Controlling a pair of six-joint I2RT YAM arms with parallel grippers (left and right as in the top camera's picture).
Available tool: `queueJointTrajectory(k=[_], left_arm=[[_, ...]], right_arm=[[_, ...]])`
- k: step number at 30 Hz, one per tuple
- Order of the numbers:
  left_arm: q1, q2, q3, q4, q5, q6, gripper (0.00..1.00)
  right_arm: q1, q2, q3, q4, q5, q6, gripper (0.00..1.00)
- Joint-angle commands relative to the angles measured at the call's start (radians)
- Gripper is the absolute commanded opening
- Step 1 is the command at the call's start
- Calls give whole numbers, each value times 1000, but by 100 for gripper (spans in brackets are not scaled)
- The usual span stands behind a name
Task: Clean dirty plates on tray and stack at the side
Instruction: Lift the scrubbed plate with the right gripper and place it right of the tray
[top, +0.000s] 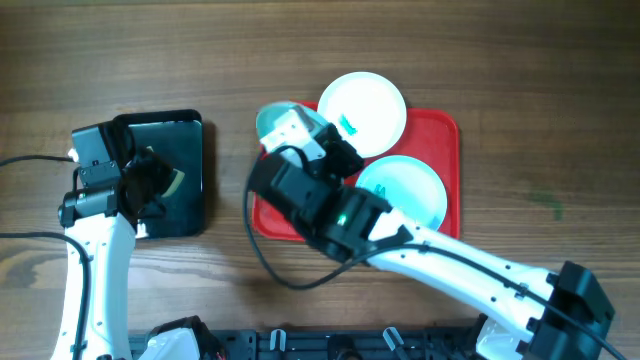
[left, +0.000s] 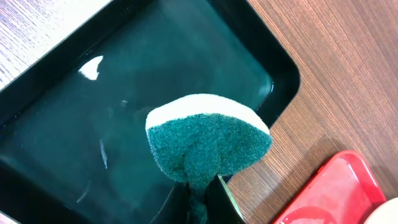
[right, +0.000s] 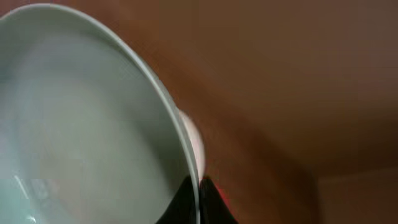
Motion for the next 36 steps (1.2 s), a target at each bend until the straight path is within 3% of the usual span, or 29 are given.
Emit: queueJointTrajectory(k=[1, 4, 8, 11, 14, 16, 19, 23, 27, 31, 36], left_arm=[[6, 3, -1, 2, 16, -3, 4], [6, 3, -1, 1, 16, -3, 4], [6, 3, -1, -2, 20, -3, 4], [6, 3, -2, -2, 20, -3, 4], [6, 3, -2, -2, 24, -3, 4], [6, 3, -3, -2, 24, -3, 4], [6, 3, -3, -4, 27, -3, 4], [6, 3, -3, -5, 27, -3, 4], [6, 3, -3, -5, 27, -3, 4], [5, 3, -3, -5, 27, -3, 4], [5, 3, -3, -5, 38, -3, 4]], right_arm=[[42, -17, 21, 201, 291, -332, 4], [57, -17, 21, 312, 310, -389, 4], [39, -16, 20, 122, 240, -109, 4], [-20, -16, 20, -126, -200, 239, 4], [-178, -17, 20, -192, -627, 501, 4], [-309, -19, 20, -213, -798, 585, 4], [-520, -19, 20, -300, -925, 600, 4], [-861, -18, 20, -442, -945, 595, 4], [-1146, -18, 19, -481, -985, 550, 4], [-1309, -16, 13, -463, -976, 539, 4], [-1408, 23, -66, -359, -877, 615, 4]])
